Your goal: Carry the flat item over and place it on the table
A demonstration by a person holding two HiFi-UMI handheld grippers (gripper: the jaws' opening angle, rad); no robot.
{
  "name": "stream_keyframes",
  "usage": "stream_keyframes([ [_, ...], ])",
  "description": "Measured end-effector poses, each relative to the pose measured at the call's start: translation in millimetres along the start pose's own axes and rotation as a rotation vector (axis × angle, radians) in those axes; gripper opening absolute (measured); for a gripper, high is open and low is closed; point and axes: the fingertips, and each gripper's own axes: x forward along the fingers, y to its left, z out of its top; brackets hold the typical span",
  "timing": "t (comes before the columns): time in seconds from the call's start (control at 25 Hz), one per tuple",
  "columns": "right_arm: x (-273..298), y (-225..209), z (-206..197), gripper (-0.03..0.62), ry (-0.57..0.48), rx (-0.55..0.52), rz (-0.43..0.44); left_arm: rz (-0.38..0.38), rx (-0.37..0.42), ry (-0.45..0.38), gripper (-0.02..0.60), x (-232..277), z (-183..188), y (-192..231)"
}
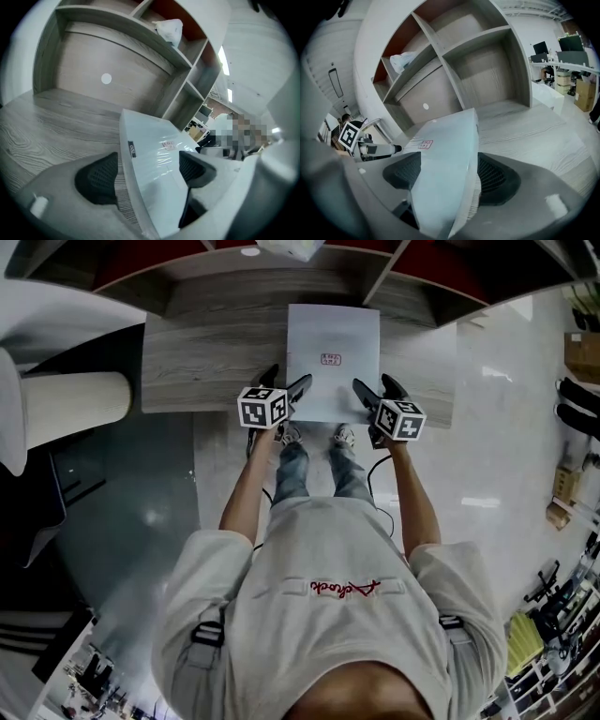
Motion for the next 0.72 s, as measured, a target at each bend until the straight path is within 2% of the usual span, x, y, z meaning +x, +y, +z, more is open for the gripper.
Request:
stream_keyframes([
  [0.12,-9.2,1.6,9.1,0.353,-0.029,-0.041,-0.019,0.011,0.051,-0.043,0.371,-10.5,14.3,-6.9],
  [0.28,-24.0,2.1,20.4,0.178,-0.075,-0.093,-0.062,-0.021,0.100,-0.090,0.246,-21.7,29.8,-23.4],
  [0.36,-28.2,3.5,21.5,0.068,-0.083,-0.090,-0.062,-0.037,0.154,-0.090,0.164,-24.7,32.6,-33.2],
  [0.44,-30.2,6.5,21.8,0.005,-0.084,-0.080,-0.051,-0.047,0.199,-0.093,0.074,-27.1,35.3,-41.7],
  [0.52,-32.3,11.1,24.8,0.005,-0.094,-0.074,-0.034,-0.062,0.206,-0.106,0.002,-28.5,39.1,-47.5],
  [0.72,-41.3,26.0,39.4,0.005,-0.140,-0.139,-0.018,-0.081,0.211,-0.125,0.000,-32.8,46.0,-58.7],
])
